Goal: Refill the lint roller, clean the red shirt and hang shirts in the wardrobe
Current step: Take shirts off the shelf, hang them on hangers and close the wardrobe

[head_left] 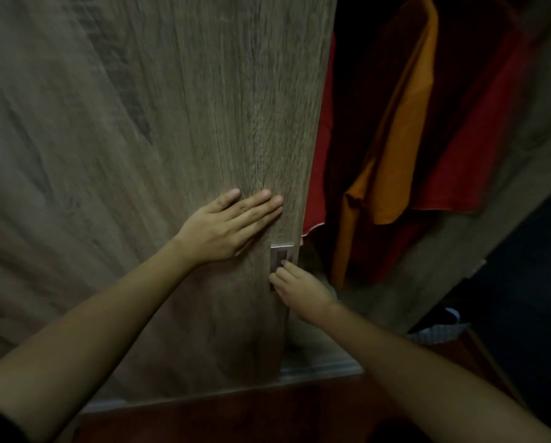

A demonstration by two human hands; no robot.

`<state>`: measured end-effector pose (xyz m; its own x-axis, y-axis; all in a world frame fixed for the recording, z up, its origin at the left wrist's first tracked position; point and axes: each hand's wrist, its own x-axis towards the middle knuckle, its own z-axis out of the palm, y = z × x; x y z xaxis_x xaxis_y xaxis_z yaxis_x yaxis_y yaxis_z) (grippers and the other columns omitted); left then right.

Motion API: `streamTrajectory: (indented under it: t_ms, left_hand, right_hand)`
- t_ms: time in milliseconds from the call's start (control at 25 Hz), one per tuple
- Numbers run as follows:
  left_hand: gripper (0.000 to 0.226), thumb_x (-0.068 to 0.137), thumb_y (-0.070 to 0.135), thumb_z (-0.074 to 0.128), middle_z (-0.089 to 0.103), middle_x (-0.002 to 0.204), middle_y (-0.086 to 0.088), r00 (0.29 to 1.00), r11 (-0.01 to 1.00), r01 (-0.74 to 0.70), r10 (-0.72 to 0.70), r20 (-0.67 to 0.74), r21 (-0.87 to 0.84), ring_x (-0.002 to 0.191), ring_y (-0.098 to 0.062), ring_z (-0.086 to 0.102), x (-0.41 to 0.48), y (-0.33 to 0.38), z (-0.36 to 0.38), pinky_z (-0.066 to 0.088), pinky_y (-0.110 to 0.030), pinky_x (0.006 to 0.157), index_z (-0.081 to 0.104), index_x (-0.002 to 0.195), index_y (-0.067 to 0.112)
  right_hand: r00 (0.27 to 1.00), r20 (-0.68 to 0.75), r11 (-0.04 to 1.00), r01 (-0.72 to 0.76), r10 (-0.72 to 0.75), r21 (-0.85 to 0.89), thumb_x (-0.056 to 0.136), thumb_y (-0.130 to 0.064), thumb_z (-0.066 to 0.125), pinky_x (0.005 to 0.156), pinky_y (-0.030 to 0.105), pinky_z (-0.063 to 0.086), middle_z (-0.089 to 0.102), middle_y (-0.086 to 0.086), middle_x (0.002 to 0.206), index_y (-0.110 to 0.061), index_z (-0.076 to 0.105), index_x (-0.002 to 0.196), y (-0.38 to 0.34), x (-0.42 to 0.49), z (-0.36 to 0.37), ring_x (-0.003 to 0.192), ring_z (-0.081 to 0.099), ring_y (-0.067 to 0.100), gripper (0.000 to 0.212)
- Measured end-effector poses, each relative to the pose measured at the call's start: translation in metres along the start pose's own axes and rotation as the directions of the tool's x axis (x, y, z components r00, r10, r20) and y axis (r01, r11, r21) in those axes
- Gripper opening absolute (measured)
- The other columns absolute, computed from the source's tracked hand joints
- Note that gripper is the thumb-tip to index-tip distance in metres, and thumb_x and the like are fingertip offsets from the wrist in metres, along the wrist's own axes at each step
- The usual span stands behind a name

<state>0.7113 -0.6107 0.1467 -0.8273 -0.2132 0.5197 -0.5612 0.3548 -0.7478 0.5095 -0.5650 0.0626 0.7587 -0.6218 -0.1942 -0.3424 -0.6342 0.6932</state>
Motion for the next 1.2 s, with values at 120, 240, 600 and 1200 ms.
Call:
streamTrajectory:
  t_ms: [120,240,600,1200]
  left_hand:
    - [0.053,0.092,0.028,0.043,0.037,0.147,-0.003,1.0,1.0,-0.011,0.011,-0.018,-0.01,0.137,-0.016,0.034,0.056,0.032,0.011,0.005,-0.038,0.115,0.038,0.141,0.01]
    - [0.052,0.092,0.03,0.041,0.037,0.147,-0.003,1.0,1.0,-0.011,0.011,-0.013,0.008,0.136,-0.015,0.035,0.106,0.062,0.02,0.002,-0.038,0.116,0.039,0.141,0.01]
    - [0.055,0.09,0.029,0.043,0.033,0.149,-0.002,1.0,0.998,0.024,-0.024,-0.004,0.057,0.138,-0.017,0.027,0.235,0.144,0.05,0.004,-0.038,0.115,0.036,0.142,0.011]
    - [0.057,0.09,0.03,0.036,0.027,0.151,-0.002,0.999,1.0,0.023,-0.024,0.025,0.015,0.141,-0.017,0.015,0.314,0.194,0.065,0.004,-0.037,0.115,0.032,0.144,0.012]
  right_hand:
    - [0.997,0.06,0.997,-0.055,0.058,-0.046,0.09,-0.02,0.051,0.117,0.042,0.014,0.036,0.01,0.142,-0.009,0.035,0.139,0.025,-0.045,0.03,0.131,0.032,0.028,0.053]
    - [0.991,0.11,0.997,-0.069,0.071,-0.024,0.09,-0.021,0.051,0.117,0.042,0.012,0.034,0.01,0.144,-0.01,0.036,0.139,0.049,-0.082,0.063,0.133,0.03,0.028,0.052]
    - [0.978,0.19,0.996,-0.081,0.084,-0.025,0.092,-0.031,0.045,0.118,0.039,0.007,0.031,0.008,0.145,-0.011,0.036,0.14,0.117,-0.18,0.155,0.133,0.028,0.027,0.053]
    - [0.979,0.166,0.989,-0.13,0.118,0.064,0.097,-0.024,0.034,0.117,0.037,0.004,0.03,0.01,0.143,-0.006,0.034,0.14,0.157,-0.245,0.21,0.133,0.026,0.028,0.046]
